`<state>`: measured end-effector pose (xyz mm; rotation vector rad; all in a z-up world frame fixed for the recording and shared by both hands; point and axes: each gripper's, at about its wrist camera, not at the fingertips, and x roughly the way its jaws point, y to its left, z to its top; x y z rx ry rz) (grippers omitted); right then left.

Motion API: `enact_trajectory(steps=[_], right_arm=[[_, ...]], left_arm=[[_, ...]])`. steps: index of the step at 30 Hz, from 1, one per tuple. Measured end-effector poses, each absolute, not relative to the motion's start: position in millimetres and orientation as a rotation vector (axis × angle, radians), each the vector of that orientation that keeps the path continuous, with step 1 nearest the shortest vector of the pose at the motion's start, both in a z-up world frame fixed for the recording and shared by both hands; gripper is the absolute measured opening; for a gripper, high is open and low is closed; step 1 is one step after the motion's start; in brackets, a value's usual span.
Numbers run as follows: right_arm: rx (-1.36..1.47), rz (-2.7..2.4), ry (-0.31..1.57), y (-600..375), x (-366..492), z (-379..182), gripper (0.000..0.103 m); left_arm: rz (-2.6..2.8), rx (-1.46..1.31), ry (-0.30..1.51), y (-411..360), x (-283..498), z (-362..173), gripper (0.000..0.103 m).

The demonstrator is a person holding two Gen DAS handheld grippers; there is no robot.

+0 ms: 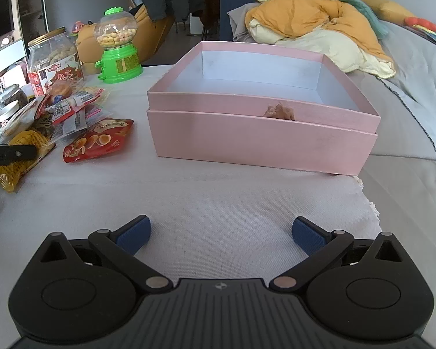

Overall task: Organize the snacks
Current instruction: 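Grasp the yellow chip bag with the left tool while the right tool grasps the red cracker bag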

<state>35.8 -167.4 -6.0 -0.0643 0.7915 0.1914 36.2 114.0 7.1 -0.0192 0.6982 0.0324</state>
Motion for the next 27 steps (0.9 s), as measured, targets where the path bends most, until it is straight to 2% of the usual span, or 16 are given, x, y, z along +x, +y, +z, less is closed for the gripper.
enact_trajectory(steps=[1,3,5,10,14,18,23,25,27], right_arm=[[-0.068,0.198,0.792,-168,36,-6,0.103],[-0.087,0.232,0.795,-167,39,-5,0.103],[-0.111,0.301,0.797,-164,47,-2,0.103],[-0.093,0.405,0.749,-145,75,14,0.103],[-0.062,0.486,0.782,-117,106,19,0.103],[-0.115,0.533,0.795,-75,128,17,0.103],[-0.255,0.587,0.718,-18,132,18,0.103],[-0.305,0.594,0.719,1,140,15,0.102],[-0.327,0.596,0.728,12,146,12,0.095]], left_arm=[[0.03,-0.013,0.694,113,33,7,0.077],[0.011,-0.055,0.686,114,26,10,0.065],[-0.021,-0.117,0.668,117,14,14,0.062],[-0.028,-0.149,0.626,114,-18,20,0.061],[-0.06,-0.2,0.619,117,-31,23,0.061],[-0.071,-0.213,0.616,117,-38,23,0.061],[-0.083,-0.232,0.622,118,-42,19,0.061],[-0.085,-0.241,0.623,119,-44,18,0.061],[-0.084,-0.245,0.617,122,-48,18,0.061]])
